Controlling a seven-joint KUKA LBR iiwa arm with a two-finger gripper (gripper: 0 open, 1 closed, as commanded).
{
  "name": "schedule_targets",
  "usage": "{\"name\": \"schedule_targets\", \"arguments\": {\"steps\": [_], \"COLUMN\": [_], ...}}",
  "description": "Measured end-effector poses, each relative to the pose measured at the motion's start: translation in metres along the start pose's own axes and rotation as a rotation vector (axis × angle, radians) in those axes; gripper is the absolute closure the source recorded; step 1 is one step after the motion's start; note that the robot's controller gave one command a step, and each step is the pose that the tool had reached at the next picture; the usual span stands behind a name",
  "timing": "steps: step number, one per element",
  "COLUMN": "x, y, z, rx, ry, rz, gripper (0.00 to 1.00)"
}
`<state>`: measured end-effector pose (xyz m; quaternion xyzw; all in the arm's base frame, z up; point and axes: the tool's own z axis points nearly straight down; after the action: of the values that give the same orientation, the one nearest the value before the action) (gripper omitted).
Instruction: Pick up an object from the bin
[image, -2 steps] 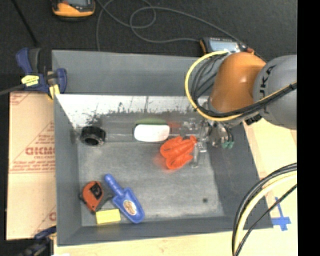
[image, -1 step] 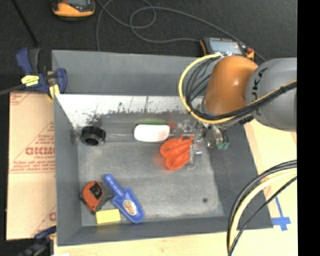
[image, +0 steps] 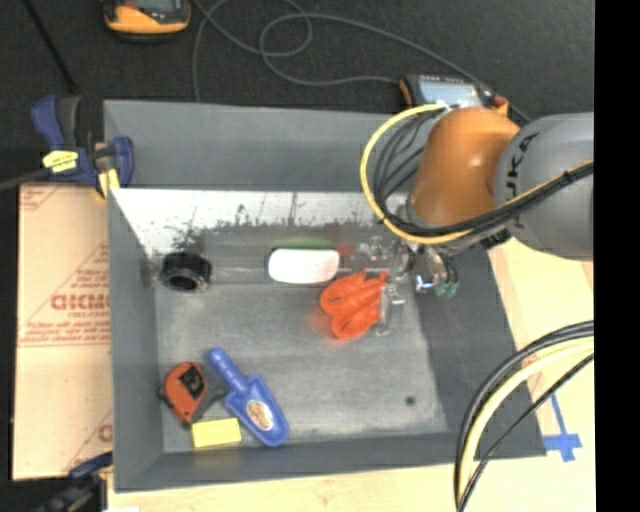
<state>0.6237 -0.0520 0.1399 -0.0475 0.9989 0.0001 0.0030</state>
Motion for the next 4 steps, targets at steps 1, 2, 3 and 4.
{"name": "schedule_targets", "arguments": {"steps": [1, 2, 3, 4], "x": [0.0024, 0.0122, 0.0122, 0.0118], "y": [-0.0025, -0.0048, -0.0048, -0.0048], "z": [0.066, 0.0647, 0.0646, 0.0632], "rx": [0.002, 0.001, 0.001, 0.001], "ry": [-0.002, -0.007, -0.007, -0.007], "rz": [-0.059, -0.037, -0.037, -0.038], "gripper": [0.0, 1.0, 1.0, 1.0]}}
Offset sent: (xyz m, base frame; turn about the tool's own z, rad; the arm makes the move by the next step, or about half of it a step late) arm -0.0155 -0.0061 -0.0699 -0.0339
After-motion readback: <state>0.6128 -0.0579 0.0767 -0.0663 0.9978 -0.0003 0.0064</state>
